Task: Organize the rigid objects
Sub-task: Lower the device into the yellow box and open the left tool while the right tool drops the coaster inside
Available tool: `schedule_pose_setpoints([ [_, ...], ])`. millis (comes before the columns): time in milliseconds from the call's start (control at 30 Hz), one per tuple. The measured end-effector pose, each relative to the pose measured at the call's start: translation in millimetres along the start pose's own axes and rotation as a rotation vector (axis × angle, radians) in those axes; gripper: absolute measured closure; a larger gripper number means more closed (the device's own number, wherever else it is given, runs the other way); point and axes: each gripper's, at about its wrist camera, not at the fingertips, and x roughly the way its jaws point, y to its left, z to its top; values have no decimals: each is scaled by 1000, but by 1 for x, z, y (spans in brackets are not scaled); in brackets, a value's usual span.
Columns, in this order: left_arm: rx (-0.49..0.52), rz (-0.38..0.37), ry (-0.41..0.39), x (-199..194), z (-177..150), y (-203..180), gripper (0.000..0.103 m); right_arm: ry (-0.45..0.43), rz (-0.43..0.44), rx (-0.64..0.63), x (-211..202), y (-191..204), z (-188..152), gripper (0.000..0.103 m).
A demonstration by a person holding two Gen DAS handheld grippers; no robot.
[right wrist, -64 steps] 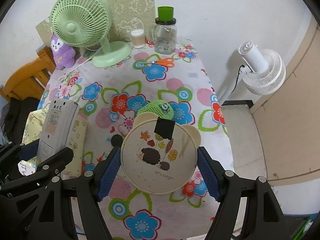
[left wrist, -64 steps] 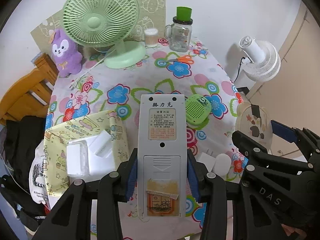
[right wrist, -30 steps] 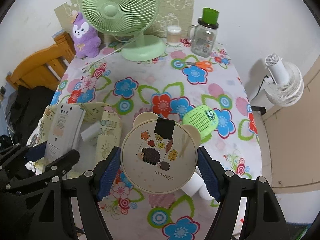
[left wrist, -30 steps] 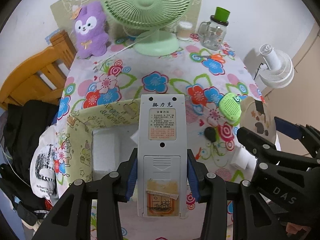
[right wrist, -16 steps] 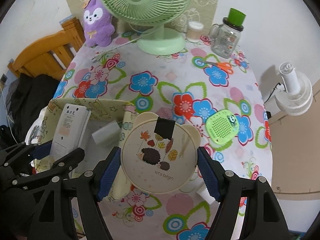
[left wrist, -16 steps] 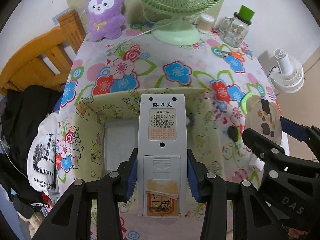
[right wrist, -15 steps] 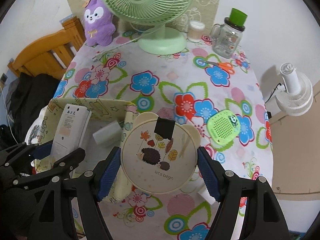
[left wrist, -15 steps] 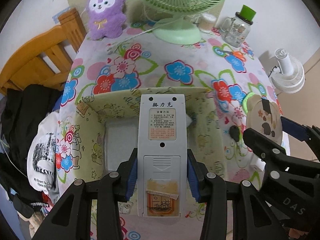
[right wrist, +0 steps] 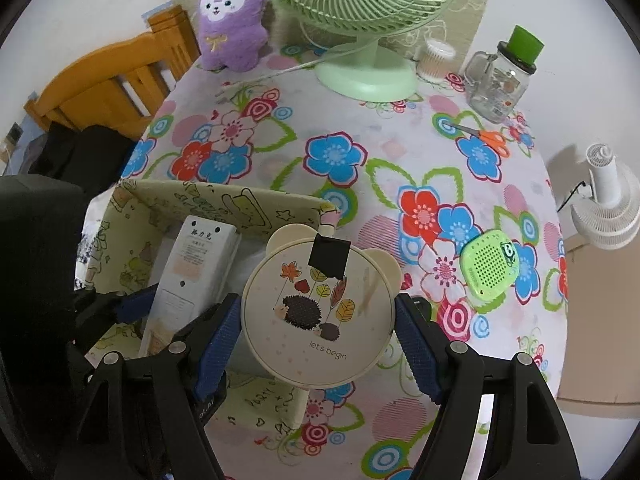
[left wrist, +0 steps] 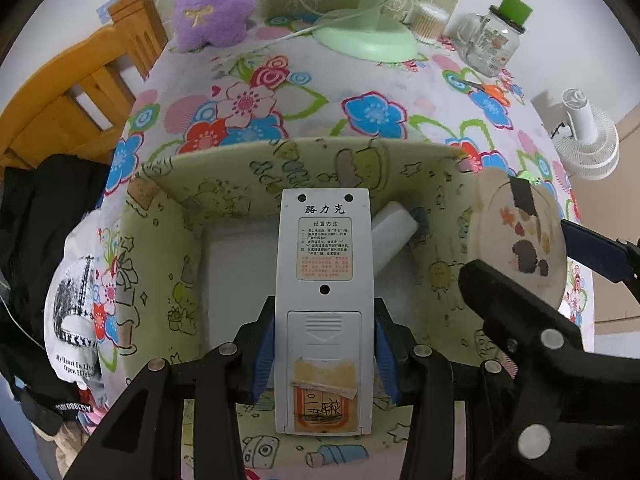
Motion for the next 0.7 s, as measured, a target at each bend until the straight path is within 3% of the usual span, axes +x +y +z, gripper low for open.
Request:
schedule_pose_setpoints([
  [167,-26,7,13,6,-2,7,57,9,3,0,4,5,0,26],
  [400,1,18,-3,-5,-7,10,30,19,28,-12,9,15,1,26],
  [700,11,44,-8,-11,-11,22,14,-5,29,-53,18,36,6,25],
])
